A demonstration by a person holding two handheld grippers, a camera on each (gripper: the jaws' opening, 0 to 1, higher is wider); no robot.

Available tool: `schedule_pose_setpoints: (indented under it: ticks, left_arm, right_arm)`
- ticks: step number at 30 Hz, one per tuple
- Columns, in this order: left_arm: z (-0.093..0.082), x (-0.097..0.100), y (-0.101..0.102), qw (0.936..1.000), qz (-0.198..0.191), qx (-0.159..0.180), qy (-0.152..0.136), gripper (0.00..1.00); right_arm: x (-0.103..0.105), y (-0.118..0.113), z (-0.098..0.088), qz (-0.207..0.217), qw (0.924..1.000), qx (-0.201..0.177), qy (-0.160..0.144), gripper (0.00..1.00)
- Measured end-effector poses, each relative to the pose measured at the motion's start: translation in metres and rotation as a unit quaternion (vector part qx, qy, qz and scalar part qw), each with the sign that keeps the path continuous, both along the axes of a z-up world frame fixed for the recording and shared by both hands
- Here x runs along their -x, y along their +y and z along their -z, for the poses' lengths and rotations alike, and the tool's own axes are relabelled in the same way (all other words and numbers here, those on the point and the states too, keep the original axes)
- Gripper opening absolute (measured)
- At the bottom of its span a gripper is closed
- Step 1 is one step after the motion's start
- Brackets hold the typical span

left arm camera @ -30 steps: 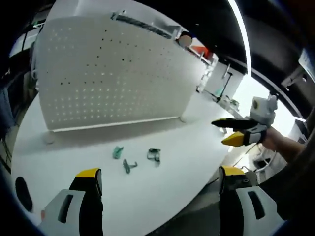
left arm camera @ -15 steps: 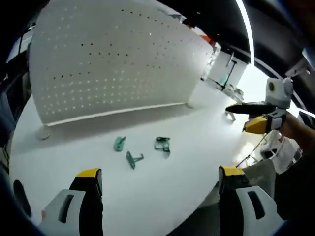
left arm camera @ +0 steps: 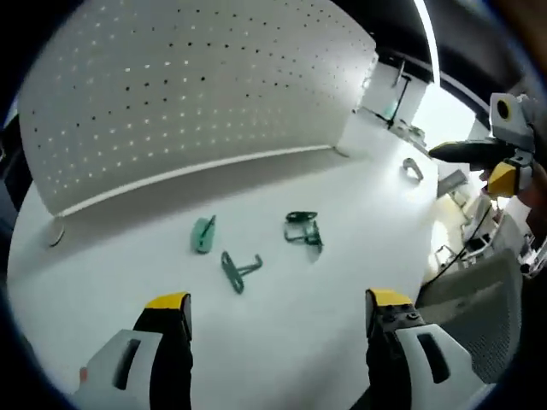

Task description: Insert the hook assembly into the mounting plate slot until the hook locks in place.

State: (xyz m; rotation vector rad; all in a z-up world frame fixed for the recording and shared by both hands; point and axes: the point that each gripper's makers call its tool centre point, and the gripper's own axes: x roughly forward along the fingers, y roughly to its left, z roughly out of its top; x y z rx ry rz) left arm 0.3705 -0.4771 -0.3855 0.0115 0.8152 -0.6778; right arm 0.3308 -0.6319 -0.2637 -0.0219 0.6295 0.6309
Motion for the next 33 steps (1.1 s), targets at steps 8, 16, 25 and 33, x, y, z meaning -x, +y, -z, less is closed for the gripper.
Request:
schedule_pose_setpoints:
  ticks: [8, 16, 25, 33]
  left_arm:
    - [0.016, -0.007, -0.004, 0.9992, 0.024, -0.033, 0.003, 0.79]
    - [0.021, -0.022, -0.013, 0.9995, 0.019, -0.020, 0.019, 0.71]
    - [0.027, -0.037, -0.002, 0.9987, 0.009, -0.047, 0.017, 0.43]
    - [0.038, -0.038, -0.001, 0.9974, 0.006, -0.062, 0.036, 0.34]
  right_arm:
    - [-0.003, -0.007, 0.003, 0.006, 1.0000, 0.004, 0.004, 0.70]
    - [-0.004, -0.011, 0.007, 0.010, 0.9999, 0.006, 0.011, 0.70]
    - [-0.007, -0.018, 0.010, 0.018, 0.9997, 0.008, 0.015, 0.70]
    - [-0.008, -0.020, 0.013, 0.024, 0.9995, 0.005, 0.019, 0.69]
